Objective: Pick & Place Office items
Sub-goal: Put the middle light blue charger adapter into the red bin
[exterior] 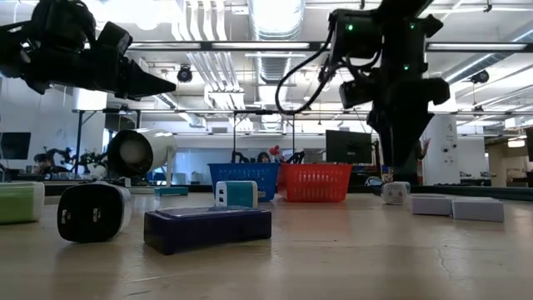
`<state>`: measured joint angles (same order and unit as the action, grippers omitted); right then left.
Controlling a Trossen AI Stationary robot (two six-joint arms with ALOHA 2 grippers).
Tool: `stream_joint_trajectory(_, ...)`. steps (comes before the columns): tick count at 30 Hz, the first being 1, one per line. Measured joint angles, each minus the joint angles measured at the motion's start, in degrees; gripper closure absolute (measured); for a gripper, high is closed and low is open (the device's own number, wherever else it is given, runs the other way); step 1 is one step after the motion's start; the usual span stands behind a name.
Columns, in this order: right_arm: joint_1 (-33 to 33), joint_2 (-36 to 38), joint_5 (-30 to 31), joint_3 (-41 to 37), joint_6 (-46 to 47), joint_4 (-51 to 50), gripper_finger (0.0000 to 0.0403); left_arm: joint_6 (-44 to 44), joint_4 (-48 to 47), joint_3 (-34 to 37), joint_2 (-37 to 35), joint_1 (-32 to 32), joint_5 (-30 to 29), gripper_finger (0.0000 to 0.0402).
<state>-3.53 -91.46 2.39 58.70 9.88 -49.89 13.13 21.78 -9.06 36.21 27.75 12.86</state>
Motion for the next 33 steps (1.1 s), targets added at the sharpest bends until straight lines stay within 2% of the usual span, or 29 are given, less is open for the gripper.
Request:
stream_joint_trajectory(12,-3.8,-4.0,-1.5,-0.7,-2.9,2.0,0.0124,0.2,-1.0,0.0,0.1,0.0,0.0,0.0392)
stream_joint_trajectory(26,-4.0,-7.0,-2.9,-0.9,-4.3,4.3,0.0142,0.6,-1.2,0.0,0.1,0.0,-0.2,0.0392)
stream_joint_trajectory(33,-4.0,-6.8,-2.8,-1.0,-5.6,4.4,0.0173,0.6,-1.2,0.0,0.1,0.0,-0.2,0.039)
